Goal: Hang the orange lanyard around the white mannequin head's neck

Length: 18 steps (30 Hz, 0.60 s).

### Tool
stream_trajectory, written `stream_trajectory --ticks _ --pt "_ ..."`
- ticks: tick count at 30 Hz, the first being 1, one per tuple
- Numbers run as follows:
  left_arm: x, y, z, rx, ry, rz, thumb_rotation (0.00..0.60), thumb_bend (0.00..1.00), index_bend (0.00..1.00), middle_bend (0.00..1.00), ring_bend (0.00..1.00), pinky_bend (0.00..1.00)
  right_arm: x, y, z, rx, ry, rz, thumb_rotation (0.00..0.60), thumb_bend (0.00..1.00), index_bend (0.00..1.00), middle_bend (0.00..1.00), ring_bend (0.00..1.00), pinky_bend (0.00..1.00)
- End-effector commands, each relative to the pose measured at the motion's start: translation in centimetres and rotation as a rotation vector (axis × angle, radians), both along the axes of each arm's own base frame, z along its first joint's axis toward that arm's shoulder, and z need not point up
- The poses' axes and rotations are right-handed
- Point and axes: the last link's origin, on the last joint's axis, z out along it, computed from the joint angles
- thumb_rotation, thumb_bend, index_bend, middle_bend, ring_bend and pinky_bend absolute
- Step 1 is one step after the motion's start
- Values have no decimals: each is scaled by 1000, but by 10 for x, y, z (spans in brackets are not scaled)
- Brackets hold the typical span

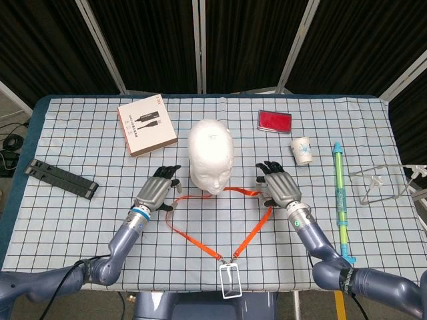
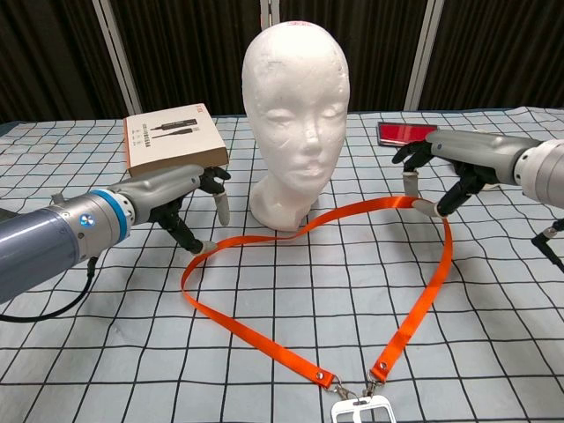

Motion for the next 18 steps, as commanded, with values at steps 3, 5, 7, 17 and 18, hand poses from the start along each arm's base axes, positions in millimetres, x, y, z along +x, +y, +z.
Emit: stream_trajectory --ticks 3,5,7,17,18 --pt "6 1 -15 -18 1 1 600 321 459 0 0 0 0 -1 1 1 -4 6 600 445 756 109 0 0" --pt "6 2 -18 -20 -1 9 600 341 462 0 0 0 0 -1 2 1 -3 8 600 445 756 109 0 0" --pt "5 4 -19 -16 -2 15 600 349 464 0 0 0 -2 -1 2 1 -2 5 600 444 757 109 0 0" --pt "0 9 -17 6 0 38 600 367 468 0 0 0 -3 -2 4 -1 0 11 600 445 759 109 0 0" --pt "0 9 -17 6 1 40 600 376 478 0 0 0 -3 -2 4 -1 1 12 600 445 759 110 0 0"
